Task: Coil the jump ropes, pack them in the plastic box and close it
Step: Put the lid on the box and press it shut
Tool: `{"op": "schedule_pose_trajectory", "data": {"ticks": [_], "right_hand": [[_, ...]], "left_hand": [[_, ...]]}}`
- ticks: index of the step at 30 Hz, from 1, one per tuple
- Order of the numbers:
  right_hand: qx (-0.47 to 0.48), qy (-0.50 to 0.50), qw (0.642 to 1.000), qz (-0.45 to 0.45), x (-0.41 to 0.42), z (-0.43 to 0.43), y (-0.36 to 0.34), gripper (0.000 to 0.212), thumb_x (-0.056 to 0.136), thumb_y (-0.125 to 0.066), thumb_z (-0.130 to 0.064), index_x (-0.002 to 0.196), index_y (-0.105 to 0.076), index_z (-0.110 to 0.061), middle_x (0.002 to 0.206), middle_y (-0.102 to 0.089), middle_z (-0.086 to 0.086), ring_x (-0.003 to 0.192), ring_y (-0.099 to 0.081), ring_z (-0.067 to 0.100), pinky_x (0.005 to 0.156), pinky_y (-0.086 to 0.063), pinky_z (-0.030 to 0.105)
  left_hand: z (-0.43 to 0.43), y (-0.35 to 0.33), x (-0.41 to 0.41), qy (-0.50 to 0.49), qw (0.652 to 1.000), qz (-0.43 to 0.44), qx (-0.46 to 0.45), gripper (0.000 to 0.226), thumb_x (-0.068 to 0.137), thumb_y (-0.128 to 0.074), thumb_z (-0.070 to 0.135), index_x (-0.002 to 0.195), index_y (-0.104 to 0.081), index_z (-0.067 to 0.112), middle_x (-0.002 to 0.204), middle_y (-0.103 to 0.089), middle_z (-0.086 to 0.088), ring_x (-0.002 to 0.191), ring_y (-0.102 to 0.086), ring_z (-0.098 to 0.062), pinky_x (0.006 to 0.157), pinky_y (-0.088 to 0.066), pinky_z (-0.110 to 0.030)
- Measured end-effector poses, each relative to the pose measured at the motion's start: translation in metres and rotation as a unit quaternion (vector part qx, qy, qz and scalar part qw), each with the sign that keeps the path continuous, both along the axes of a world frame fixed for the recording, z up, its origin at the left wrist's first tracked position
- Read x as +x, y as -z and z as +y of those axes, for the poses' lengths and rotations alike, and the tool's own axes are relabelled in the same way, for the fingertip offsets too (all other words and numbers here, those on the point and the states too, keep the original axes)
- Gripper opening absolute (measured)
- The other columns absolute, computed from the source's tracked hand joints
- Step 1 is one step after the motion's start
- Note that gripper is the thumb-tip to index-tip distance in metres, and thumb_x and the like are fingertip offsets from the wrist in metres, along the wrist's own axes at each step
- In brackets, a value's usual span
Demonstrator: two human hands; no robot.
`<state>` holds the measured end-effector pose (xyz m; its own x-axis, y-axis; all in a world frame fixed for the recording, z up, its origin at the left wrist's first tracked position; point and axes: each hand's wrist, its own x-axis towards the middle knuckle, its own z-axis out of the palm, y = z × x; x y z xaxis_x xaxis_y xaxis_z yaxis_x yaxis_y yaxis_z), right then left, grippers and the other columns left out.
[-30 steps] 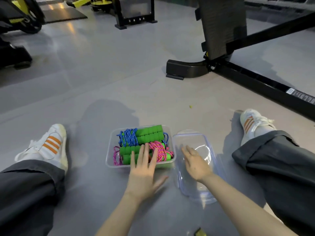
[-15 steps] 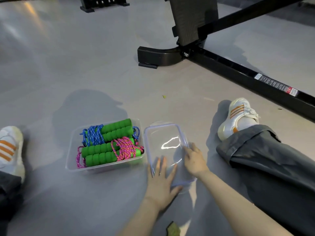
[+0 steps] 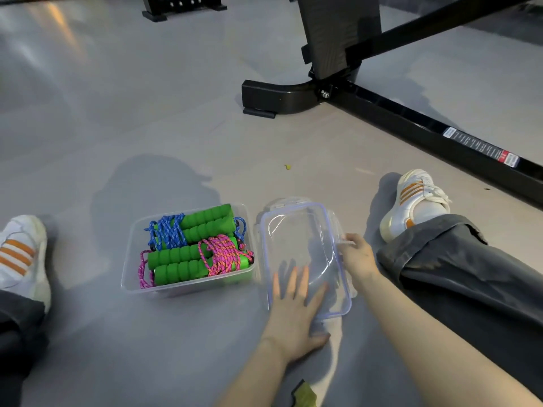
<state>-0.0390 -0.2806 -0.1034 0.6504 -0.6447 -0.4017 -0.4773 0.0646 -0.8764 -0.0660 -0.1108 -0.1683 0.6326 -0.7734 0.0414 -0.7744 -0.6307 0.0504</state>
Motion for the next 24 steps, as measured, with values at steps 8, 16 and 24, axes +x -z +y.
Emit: {"op": "schedule_pose_trajectory", "data": {"ticks": [8,16,24], "right_hand": [[-0.021,-0.052,0.989,-0.137,0.036,-0.021,-0.116,0.017,0.089,-0.05,0.003,0.099,-0.055,-0.01,0.081,-0.059,0.003,0.068,-0.055,0.019,0.063,-0.047,0.027],[0.025,-0.127,0.985,-0.112,0.078,0.076,-0.105,0.018,0.087,-0.058,-0.005,0.084,-0.056,-0.023,0.107,-0.059,0.003,0.099,-0.048,0.016,0.075,-0.035,0.019],[0.08,-0.056,0.995,-0.004,0.069,0.164,0.008,0.032,0.05,-0.08,-0.03,0.076,-0.068,-0.016,0.112,-0.061,0.014,0.09,-0.061,0.031,0.08,-0.053,0.04]], "left_hand": [[-0.027,-0.093,0.033,0.053,0.976,-0.212,-0.02,0.05,0.077,-0.061,0.019,0.127,-0.06,0.016,0.145,-0.042,-0.015,0.136,-0.025,-0.041,0.106,-0.002,-0.068],[0.1,-0.106,0.061,-0.019,0.959,-0.277,0.062,0.048,0.079,-0.06,0.026,0.127,-0.061,0.02,0.145,-0.045,-0.012,0.136,-0.035,-0.036,0.109,0.006,-0.067],[0.241,-0.075,0.075,-0.023,0.951,-0.308,0.034,0.061,0.07,-0.035,-0.012,0.114,-0.068,0.013,0.13,-0.056,-0.023,0.127,-0.045,-0.042,0.109,-0.007,-0.063]]}}
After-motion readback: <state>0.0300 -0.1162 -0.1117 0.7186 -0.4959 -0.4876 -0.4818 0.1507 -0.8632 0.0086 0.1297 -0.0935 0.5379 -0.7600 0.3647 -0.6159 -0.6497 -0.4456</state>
